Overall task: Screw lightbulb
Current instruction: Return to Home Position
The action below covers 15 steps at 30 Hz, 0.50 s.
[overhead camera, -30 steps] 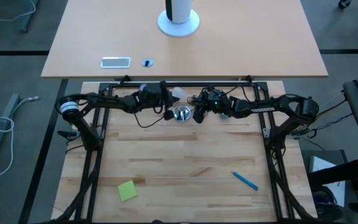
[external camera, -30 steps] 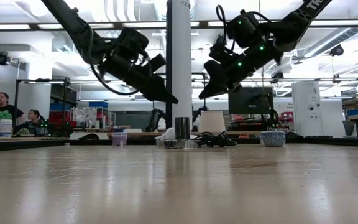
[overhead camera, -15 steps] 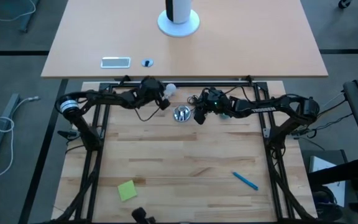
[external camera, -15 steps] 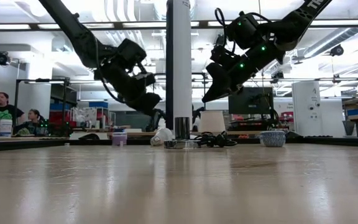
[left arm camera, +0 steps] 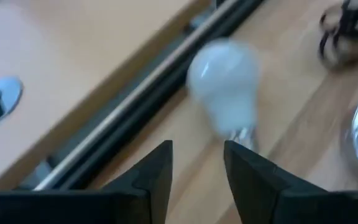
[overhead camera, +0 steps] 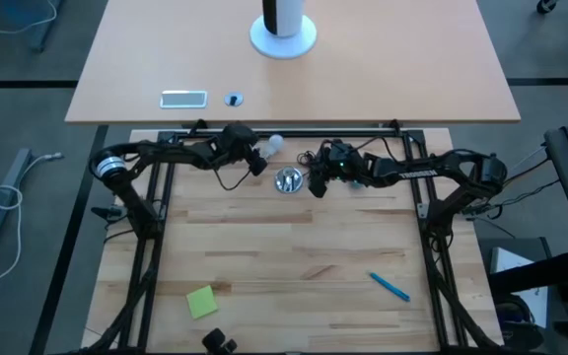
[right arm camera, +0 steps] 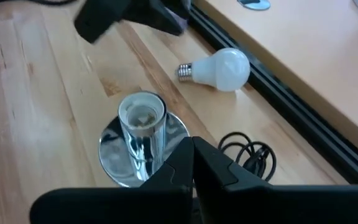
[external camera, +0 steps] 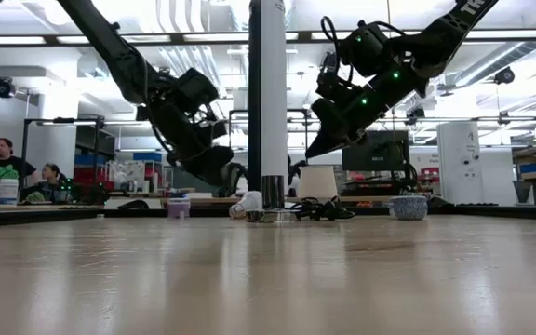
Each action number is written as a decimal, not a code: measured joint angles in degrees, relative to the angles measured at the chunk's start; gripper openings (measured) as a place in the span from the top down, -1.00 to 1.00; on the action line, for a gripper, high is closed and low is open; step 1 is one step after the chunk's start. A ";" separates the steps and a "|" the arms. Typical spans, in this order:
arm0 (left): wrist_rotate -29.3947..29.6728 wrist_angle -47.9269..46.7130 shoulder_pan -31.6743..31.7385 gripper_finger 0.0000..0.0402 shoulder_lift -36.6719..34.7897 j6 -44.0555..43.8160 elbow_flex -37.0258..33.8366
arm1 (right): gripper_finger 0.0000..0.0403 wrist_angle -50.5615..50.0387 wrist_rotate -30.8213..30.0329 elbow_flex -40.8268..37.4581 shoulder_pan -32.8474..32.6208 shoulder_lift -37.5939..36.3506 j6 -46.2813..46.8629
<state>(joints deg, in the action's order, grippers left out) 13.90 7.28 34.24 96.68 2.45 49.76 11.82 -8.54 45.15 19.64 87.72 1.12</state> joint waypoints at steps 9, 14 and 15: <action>-10.42 2.27 -5.98 0.96 -16.82 3.48 -13.26 | 1.00 8.44 5.35 -8.63 -3.18 -3.23 -1.00; -20.88 14.40 -9.12 0.89 -36.36 3.59 -28.53 | 1.00 22.93 7.19 -19.50 -7.14 -12.06 -3.50; -20.84 15.93 -9.24 0.90 -40.04 2.97 -31.33 | 1.00 25.16 7.19 -21.62 -7.53 -14.38 -4.11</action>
<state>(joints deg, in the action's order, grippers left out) -6.94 23.21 25.00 56.64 5.42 18.43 36.98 -1.34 23.52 12.11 73.34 -2.99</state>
